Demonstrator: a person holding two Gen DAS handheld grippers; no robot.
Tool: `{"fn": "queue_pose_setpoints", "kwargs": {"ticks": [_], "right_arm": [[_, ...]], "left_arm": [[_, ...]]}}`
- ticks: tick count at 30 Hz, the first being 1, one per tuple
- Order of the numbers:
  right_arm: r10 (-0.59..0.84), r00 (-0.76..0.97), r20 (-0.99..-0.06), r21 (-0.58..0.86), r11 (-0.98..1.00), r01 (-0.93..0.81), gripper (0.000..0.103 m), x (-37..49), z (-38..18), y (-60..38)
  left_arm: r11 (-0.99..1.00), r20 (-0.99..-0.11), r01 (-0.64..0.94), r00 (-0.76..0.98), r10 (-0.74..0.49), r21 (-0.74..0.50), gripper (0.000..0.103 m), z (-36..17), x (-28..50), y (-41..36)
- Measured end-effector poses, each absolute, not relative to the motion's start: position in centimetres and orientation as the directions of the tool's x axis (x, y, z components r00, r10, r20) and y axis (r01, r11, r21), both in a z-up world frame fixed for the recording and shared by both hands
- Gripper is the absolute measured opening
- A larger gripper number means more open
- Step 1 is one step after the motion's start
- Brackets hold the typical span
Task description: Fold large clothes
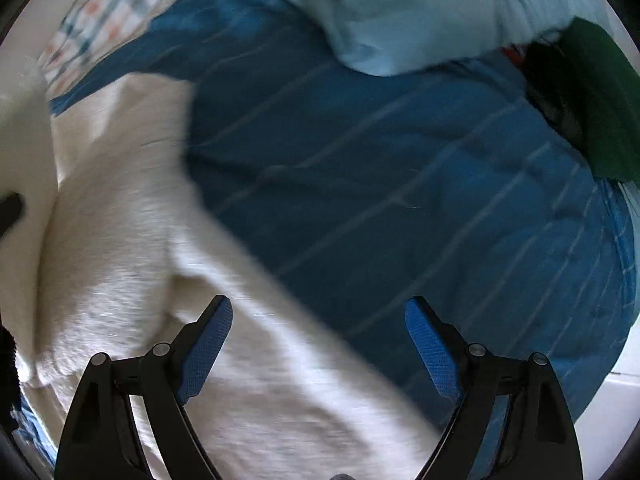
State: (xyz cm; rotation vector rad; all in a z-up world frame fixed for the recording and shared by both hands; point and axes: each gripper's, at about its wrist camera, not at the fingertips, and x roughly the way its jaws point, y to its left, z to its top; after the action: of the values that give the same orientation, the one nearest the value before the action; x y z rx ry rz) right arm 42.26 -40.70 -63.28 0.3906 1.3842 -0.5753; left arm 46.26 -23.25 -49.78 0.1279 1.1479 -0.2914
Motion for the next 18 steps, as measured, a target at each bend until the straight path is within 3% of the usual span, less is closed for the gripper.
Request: {"fn": "queue_pose_setpoints", "kwargs": {"ticks": [2, 3, 4, 9, 14, 18], "right_arm": [[-0.131, 0.082, -0.988, -0.057, 0.802, 0.594, 0.090, 41.7, -63.4, -42.4], [-0.115, 0.084, -0.990, -0.043, 0.802, 0.596, 0.090, 41.3, -63.3, -43.0], [-0.102, 0.086, -0.991, -0.030, 0.801, 0.598, 0.090, 41.0, -63.2, -43.4], [0.012, 0.144, -0.989, 0.096, 0.803, 0.589, 0.090, 39.2, -62.2, -44.9], [0.084, 0.146, -0.986, 0.146, 0.861, 0.487, 0.090, 39.3, -62.3, -44.5], [0.071, 0.125, -0.990, 0.111, 0.927, 0.359, 0.090, 41.1, -63.6, -41.7]], "left_arm": [[0.955, -0.912, 0.286, 0.363, -0.189, -0.084, 0.044, -49.8, 46.0, -22.9], [0.957, -0.913, 0.276, 0.363, -0.189, -0.089, 0.071, -49.6, 46.1, -22.6], [0.959, -0.911, 0.269, 0.365, -0.193, -0.095, 0.087, -49.3, 45.9, -22.2], [0.979, -0.892, 0.179, 0.421, -0.162, -0.093, 0.087, -46.0, 43.7, -15.4], [0.984, -0.899, 0.017, 0.410, 0.154, 0.176, 0.087, -47.4, 39.4, -3.7], [0.954, -0.909, -0.044, 0.292, 0.298, 0.298, 0.087, -52.2, 37.9, 2.1]]}}
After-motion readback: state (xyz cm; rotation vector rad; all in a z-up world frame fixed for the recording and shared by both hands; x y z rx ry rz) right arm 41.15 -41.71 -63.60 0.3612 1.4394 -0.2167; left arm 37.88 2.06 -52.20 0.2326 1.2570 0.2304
